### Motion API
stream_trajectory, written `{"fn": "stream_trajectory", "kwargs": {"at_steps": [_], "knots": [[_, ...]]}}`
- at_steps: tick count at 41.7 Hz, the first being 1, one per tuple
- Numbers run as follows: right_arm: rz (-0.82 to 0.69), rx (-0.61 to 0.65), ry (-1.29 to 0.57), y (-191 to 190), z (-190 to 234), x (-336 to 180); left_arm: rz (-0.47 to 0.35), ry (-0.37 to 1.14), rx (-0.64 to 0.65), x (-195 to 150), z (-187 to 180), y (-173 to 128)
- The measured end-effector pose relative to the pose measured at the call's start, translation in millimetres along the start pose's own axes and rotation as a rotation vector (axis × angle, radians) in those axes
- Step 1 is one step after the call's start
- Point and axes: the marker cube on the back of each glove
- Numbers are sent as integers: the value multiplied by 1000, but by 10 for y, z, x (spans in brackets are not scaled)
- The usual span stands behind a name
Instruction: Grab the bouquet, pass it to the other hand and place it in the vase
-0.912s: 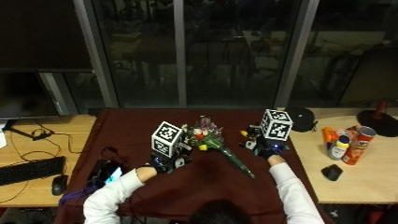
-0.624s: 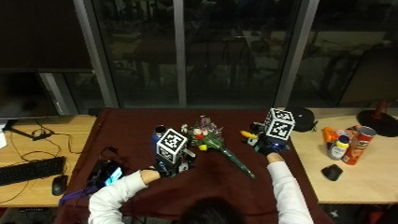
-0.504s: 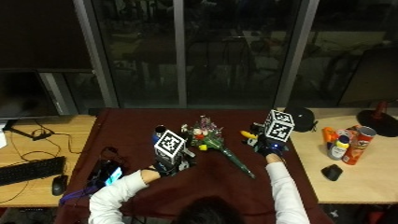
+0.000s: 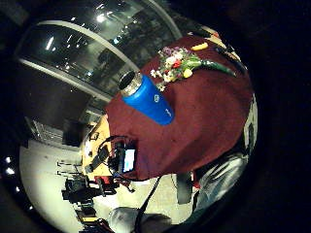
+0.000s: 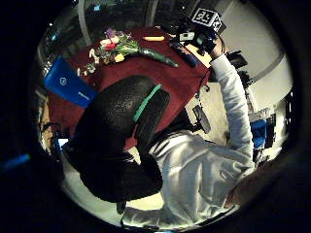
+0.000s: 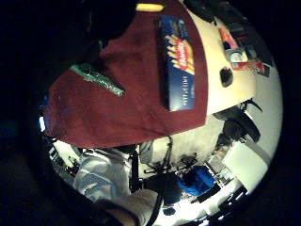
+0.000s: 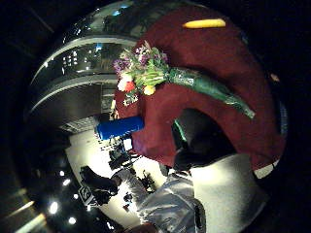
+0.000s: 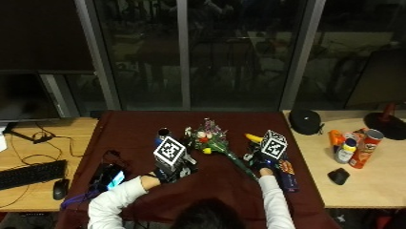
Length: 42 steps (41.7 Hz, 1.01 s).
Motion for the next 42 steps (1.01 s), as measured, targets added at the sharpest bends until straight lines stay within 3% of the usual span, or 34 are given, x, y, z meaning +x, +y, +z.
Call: {"fn": "stream_trajectory", "kwargs": {"at_steps": [3,7,12,16,20,27,42], "knots": [[32,-10,31,-83,172,14,6,-77,39,-84,-31,-50],[86,21,105,-205,387,51,18,23,-43,66,27,45],[201,108,227,-9,412,60,18,28,-80,94,8,84],[161,-2,140,47,558,-7,20,33,-86,100,-6,81],[102,20,89,-22,681,-49,18,36,-65,84,65,19],[163,1,71,-11,863,-32,18,35,-94,64,120,-6],[227,-10,216,-6,972,-96,37,41,-180,109,115,49]]}}
